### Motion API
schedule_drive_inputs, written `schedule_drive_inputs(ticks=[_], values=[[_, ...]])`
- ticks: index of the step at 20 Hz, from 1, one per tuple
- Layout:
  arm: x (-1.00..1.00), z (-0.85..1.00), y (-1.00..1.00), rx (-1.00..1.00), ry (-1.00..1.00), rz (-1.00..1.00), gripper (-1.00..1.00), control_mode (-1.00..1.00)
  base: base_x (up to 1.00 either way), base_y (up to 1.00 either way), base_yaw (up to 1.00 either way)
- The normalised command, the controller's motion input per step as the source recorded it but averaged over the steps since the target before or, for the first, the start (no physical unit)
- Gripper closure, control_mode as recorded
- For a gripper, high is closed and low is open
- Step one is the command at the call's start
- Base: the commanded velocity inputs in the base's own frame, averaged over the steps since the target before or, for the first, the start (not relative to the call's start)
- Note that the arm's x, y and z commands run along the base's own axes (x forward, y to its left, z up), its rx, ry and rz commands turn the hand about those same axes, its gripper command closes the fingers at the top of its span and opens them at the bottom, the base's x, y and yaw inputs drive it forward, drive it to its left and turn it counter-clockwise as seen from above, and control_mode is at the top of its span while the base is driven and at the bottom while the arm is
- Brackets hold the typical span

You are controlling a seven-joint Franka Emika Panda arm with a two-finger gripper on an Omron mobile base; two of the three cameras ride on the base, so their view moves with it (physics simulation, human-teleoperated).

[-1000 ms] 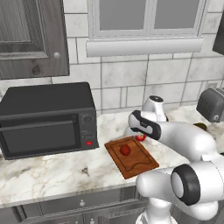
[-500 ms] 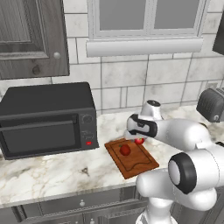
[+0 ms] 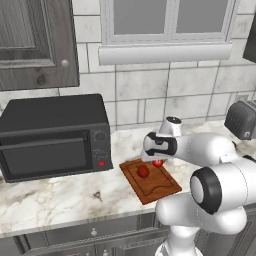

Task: Place the avocado, onion, tomato, and bell pepper on the cutting board.

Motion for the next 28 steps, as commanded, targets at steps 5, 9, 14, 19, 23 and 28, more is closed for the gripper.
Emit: schedule_drive_inputs(ticks=[5,9,14,19,23,28], values=[[0.00,-0.06,0.00,0.00,0.00,0.00,1.00,-1.00,0.00,0.00,0.00],[0.00,-0.09,0.07,0.00,0.00,0.00,1.00,-1.00,0.00,0.00,0.00],[0.00,-0.11,0.10,0.00,0.00,0.00,1.00,-1.00,0.00,0.00,0.00],[0.00,-0.11,0.06,0.00,0.00,0.00,1.00,-1.00,0.00,0.00,0.00],[0.00,-0.15,0.05,0.00,0.00,0.00,1.00,-1.00,0.00,0.00,0.00],[0.00,-0.22,0.09,0.00,0.00,0.00,1.00,-1.00,0.00,0.00,0.00]])
